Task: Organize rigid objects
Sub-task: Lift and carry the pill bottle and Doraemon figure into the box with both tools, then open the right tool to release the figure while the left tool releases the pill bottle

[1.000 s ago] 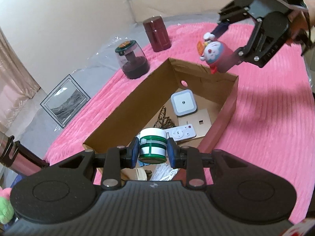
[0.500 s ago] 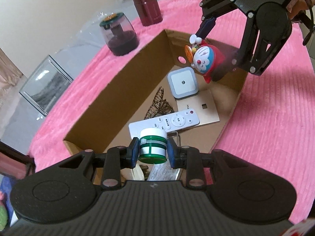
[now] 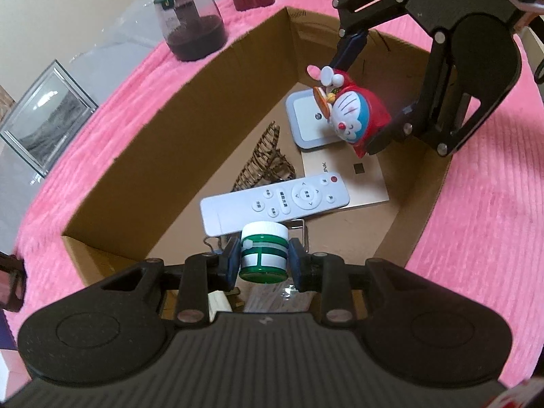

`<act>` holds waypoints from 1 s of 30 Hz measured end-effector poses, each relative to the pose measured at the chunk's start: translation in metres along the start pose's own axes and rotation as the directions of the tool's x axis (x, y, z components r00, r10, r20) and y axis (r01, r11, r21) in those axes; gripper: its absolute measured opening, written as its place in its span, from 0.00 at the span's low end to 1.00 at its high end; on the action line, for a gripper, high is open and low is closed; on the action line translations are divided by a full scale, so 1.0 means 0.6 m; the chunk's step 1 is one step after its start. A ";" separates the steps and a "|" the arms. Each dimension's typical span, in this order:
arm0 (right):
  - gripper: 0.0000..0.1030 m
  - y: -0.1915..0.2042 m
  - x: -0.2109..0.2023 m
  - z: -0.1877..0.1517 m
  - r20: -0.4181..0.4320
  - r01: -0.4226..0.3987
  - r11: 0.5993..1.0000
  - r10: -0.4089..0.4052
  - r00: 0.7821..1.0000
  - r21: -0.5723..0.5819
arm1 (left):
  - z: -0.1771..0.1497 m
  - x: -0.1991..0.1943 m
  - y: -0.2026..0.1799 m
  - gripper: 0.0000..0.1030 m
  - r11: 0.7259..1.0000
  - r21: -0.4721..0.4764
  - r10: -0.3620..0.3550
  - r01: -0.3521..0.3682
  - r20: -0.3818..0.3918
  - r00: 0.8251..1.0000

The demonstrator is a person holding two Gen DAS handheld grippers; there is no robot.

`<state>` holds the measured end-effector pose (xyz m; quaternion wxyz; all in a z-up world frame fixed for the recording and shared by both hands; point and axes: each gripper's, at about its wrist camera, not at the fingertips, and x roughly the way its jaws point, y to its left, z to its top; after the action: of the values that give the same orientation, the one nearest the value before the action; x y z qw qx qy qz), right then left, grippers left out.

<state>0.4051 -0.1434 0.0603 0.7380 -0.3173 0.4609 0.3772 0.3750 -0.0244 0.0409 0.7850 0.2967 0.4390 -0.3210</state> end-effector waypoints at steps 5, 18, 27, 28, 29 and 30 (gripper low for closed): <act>0.63 0.005 0.022 0.006 -0.032 0.004 0.999 -0.005 0.999 -0.037 | -0.003 0.022 0.000 0.25 1.000 -0.006 -0.016 0.016 -0.021 1.000; 0.63 0.008 0.063 0.016 -0.079 -0.009 0.998 0.004 0.997 -0.070 | -0.006 0.055 0.011 0.25 0.999 -0.040 -0.030 0.028 -0.040 0.999; 0.63 0.009 0.080 0.021 -0.098 -0.021 0.997 0.013 0.995 -0.077 | -0.007 0.075 0.014 0.25 0.998 -0.058 -0.029 0.026 -0.052 0.998; 0.63 0.009 0.083 0.022 -0.100 -0.023 0.997 0.015 0.995 -0.077 | -0.007 0.077 0.014 0.25 0.998 -0.058 -0.029 0.026 -0.052 0.998; 0.63 0.010 0.085 0.023 -0.102 -0.024 0.997 0.016 0.995 -0.077 | -0.007 0.079 0.014 0.25 0.998 -0.059 -0.029 0.026 -0.053 0.998; 0.63 0.010 0.087 0.024 -0.103 -0.024 0.997 0.016 0.995 -0.077 | -0.007 0.080 0.014 0.25 0.998 -0.062 -0.030 0.027 -0.053 0.998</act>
<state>0.4216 -0.1151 0.0169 0.6965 -0.3603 0.4862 0.3858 0.3990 -0.0274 -0.0017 0.7770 0.2746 0.4740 -0.3102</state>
